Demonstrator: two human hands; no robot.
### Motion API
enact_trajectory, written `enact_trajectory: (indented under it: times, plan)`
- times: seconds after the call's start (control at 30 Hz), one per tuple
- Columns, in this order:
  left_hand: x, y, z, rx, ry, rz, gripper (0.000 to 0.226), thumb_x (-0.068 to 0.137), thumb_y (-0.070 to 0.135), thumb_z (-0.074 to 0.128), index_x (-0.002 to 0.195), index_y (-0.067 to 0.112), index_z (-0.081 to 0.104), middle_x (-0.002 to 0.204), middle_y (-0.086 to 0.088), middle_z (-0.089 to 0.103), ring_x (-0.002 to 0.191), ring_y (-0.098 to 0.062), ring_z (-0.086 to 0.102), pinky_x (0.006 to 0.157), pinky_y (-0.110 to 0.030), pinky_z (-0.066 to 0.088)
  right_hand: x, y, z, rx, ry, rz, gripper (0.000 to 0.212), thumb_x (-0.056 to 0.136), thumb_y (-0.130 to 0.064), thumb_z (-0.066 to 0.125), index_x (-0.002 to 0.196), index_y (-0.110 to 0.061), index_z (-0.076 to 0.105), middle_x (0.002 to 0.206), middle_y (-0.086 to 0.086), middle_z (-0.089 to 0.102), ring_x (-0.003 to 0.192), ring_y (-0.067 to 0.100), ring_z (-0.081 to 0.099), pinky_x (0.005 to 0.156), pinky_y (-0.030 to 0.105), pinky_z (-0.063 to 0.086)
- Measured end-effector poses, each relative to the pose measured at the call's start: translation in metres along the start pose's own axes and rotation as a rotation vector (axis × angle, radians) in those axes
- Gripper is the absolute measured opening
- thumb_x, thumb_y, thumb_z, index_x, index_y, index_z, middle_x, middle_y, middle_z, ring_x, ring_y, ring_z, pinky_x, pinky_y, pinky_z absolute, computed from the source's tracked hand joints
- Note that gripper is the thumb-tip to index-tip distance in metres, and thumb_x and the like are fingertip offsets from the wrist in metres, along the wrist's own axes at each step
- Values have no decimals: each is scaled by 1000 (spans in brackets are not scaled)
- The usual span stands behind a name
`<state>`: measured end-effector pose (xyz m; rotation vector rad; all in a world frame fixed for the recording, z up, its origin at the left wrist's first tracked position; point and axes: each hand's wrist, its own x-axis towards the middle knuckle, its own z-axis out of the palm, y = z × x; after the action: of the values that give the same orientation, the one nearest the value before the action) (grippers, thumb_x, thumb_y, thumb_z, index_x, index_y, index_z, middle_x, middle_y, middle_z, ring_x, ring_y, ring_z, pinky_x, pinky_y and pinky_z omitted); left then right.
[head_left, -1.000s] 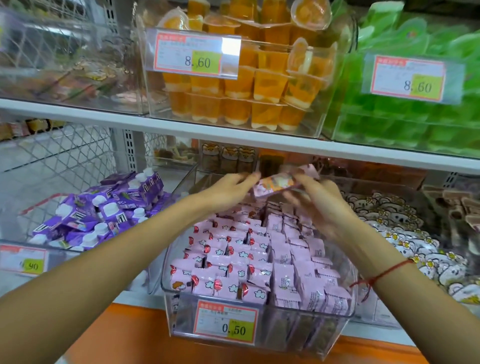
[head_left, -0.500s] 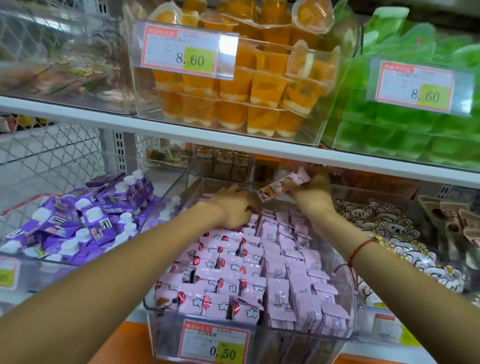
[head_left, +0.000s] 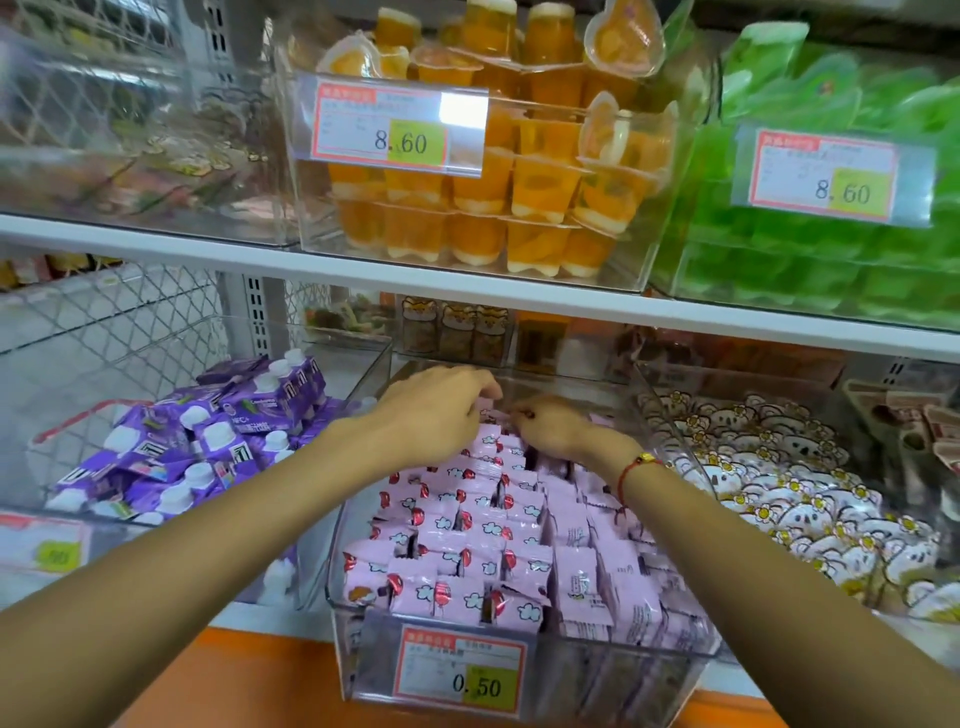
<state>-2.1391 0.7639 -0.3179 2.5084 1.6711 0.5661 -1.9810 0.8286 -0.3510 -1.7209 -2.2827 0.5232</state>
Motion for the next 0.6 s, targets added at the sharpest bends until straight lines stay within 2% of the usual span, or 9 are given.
enact_trajectory:
  times: [0.03, 0.07, 0.13, 0.2, 0.3, 0.33, 0.4, 0.5, 0.6]
  plan:
    - [-5, 3, -3, -2, 6, 5, 39, 96, 12, 41, 130, 28, 50, 122, 4, 59, 89, -11, 49, 71, -28, 39, -2, -1, -2, -14, -42, 2, 40, 101, -20, 34, 140, -17, 44, 115, 5, 56, 94, 21, 61, 75, 27, 50]
    - [-12, 7, -5, -3, 6, 7, 38, 96, 13, 41, 129, 29, 50, 123, 4, 59, 90, -13, 51, 71, -30, 40, -5, -4, -3, -48, -60, -6, 43, 101, -20, 34, 143, -18, 38, 128, 7, 53, 111, 26, 57, 88, 31, 47]
    - [-25, 15, -6, 3, 4, 22, 36, 96, 17, 42, 129, 31, 49, 131, 5, 54, 109, -17, 54, 82, -34, 44, -15, -7, -9, -141, -16, -38, 47, 99, -17, 36, 146, -17, 31, 143, 11, 45, 126, 29, 46, 100, 34, 40]
    - [-40, 21, 0, 5, -10, 53, 34, 98, 24, 42, 130, 31, 48, 135, 5, 52, 118, -20, 51, 89, -36, 44, -35, -8, -15, -196, 103, -96, 47, 95, -13, 39, 142, -17, 38, 141, 11, 48, 126, 28, 47, 101, 36, 41]
    - [-56, 26, 13, 18, -169, 115, 28, 99, 31, 36, 122, 22, 50, 123, -2, 57, 112, -25, 53, 88, -40, 47, -85, -6, -17, -271, 182, -180, 39, 95, -18, 43, 134, -18, 49, 137, 8, 51, 123, 26, 48, 101, 35, 40]
    - [-58, 25, 19, 31, -244, 118, 31, 100, 34, 34, 122, 19, 49, 124, -5, 56, 115, -27, 51, 90, -41, 46, -104, -3, -14, -293, 187, -206, 38, 96, -22, 42, 133, -19, 50, 136, 7, 52, 123, 25, 47, 100, 34, 38]
    - [-58, 23, 28, 74, -336, 116, 42, 101, 38, 29, 137, 21, 40, 142, -6, 45, 129, -26, 42, 103, -40, 38, -140, 0, -5, -322, 204, -247, 36, 98, -28, 40, 132, -21, 50, 131, 4, 54, 122, 23, 47, 99, 34, 38]
    - [-56, 21, 35, 131, -270, 123, 46, 102, 35, 25, 146, 21, 31, 152, -1, 33, 137, -21, 32, 111, -36, 28, -176, 0, 7, -339, 221, -282, 39, 98, -35, 38, 135, -25, 47, 134, -4, 49, 123, 17, 44, 100, 33, 36]
    - [-65, 22, 34, 175, -84, 129, 39, 101, 32, 30, 136, 17, 43, 141, -3, 46, 128, -22, 41, 104, -36, 33, -196, 0, 9, -287, 252, -283, 33, 95, -42, 43, 123, -30, 56, 120, -10, 52, 114, 12, 45, 90, 28, 39]
